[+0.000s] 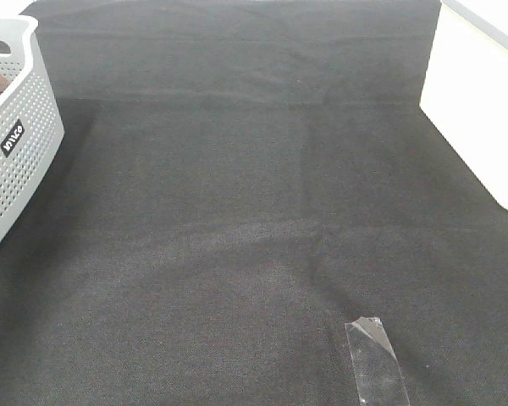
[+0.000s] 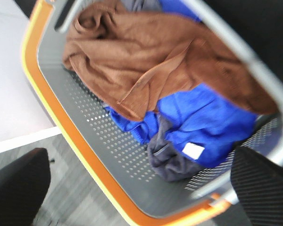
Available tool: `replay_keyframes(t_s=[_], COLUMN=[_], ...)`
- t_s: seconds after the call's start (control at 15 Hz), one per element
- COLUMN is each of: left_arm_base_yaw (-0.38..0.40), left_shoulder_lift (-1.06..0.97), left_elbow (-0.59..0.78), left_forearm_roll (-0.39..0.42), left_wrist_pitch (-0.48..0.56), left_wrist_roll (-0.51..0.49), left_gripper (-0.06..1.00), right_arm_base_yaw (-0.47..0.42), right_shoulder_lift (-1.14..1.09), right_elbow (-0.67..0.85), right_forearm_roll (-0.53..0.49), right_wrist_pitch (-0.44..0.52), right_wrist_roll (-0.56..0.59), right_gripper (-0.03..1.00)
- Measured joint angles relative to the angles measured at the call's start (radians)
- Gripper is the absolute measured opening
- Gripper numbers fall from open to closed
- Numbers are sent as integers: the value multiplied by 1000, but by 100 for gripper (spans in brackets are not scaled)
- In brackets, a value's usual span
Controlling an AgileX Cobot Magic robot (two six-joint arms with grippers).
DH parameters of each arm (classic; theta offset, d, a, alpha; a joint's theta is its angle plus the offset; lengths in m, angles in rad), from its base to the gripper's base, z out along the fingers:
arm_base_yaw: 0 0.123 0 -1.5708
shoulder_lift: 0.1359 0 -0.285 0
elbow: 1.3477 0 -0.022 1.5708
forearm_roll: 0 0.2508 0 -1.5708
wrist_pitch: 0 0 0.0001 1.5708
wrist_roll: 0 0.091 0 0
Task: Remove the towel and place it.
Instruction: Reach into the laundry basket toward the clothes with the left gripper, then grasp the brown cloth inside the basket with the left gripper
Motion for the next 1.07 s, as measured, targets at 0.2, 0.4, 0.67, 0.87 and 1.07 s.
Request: replay_keyframes(t_s=[0.2,0.4,0.67,0.87,1.07], left_arm_base_yaw=[0,45,114,115,115], left_shoulder_lift=[185,331,469,575,637], left_elbow=[-24,-24,-26,-75,-144], left_forearm_roll=[93,169,187,178,145], left_wrist_pitch=[-54,-157,-238,-279,-238], left_wrist_roll=[23,61,148,161,171], left_gripper=[98,98,98,97,84], right_arm_base_yaw=[0,0,0,0,0], right_shoulder_lift=[0,0,0,0,0], right_elbow=[0,0,0,0,0], right_forearm_roll=[0,0,0,0,0], right_wrist_pitch=[0,0,0,0,0], right_wrist_roll=[0,0,0,0,0], right_gripper=[56,56,56,56,56])
